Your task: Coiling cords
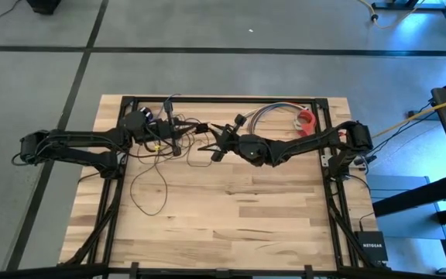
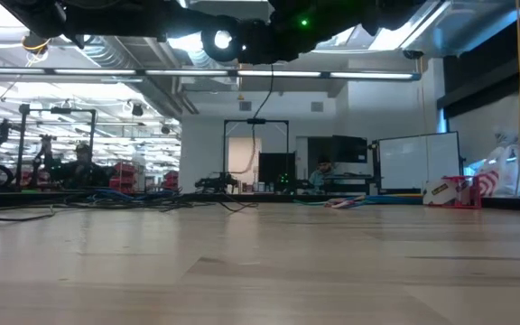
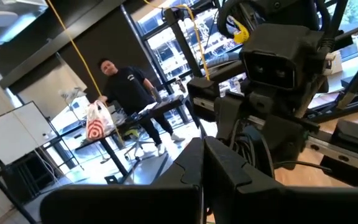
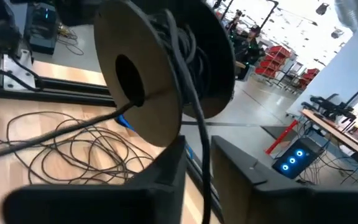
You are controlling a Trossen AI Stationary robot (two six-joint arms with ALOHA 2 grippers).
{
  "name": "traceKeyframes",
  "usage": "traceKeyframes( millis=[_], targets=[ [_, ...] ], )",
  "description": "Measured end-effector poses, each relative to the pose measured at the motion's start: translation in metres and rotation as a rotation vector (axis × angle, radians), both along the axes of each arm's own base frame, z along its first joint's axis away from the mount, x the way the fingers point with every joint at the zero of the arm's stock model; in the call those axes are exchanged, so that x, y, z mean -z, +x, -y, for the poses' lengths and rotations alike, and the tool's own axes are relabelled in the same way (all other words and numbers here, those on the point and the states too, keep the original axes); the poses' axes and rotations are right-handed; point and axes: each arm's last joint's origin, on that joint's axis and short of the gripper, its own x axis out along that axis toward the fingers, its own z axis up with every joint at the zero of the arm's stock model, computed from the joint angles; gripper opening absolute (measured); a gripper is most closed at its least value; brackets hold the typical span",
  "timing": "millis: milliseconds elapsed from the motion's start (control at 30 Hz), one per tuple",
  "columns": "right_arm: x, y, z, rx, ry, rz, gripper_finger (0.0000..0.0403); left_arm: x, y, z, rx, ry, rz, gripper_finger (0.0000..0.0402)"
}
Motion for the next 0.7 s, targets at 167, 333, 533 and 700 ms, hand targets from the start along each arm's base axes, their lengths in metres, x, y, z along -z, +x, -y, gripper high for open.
traceKeyframes(
  millis=[167, 333, 533, 700],
  targets=[
    [0.002, 0.0, -0.003, 0.003, -0.017, -0.027, 0.0127, 0.0, 0.0, 0.0, 0.0, -0.001, -0.002, 0.0001],
    [0.006, -0.002, -0.009, 0.078, -0.078, -0.112, 0.0153, 0.0, 0.0, 0.0, 0.0, -0.001, -0.003, 0.0001],
    [0.006, -0.008, -0.018, 0.198, -0.161, -0.205, 0.0154, 0.001, 0.001, 0.002, 0.054, -0.005, -0.005, 0.0001],
    [-0.007, -0.013, -0.04, 0.066, -0.16, -0.162, 0.015, 0.0, 0.0, -0.001, 0.043, -0.004, -0.004, 0.0001]
  ],
)
